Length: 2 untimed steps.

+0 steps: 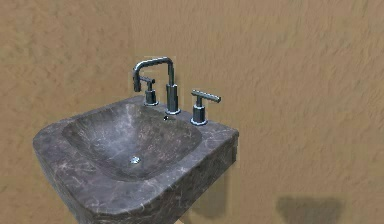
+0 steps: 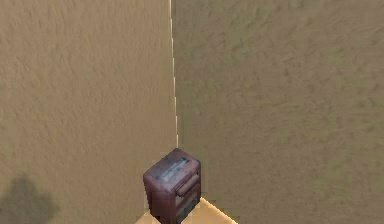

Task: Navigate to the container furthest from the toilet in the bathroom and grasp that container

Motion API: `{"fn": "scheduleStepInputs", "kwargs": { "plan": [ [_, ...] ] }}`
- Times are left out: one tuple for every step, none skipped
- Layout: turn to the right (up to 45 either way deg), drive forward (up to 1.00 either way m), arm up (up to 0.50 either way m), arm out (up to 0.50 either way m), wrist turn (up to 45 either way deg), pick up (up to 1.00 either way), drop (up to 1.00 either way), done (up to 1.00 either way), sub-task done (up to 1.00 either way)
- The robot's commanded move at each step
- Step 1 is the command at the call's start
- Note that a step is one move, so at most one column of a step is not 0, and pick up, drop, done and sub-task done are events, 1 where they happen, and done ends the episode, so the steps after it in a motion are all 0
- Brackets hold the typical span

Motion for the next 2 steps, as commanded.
{"fn": "scheduleStepInputs", "kwargs": {
  "plan": [
    [0.0, 0.00, 0.00, 0.44, 0.0, 0.00, 0.00, 0.00, 0.00],
    [0.0, 0.00, 0.00, 0.00, 45.0, 0.00, 0.00, 0.00, 0.00]
  ]
}}
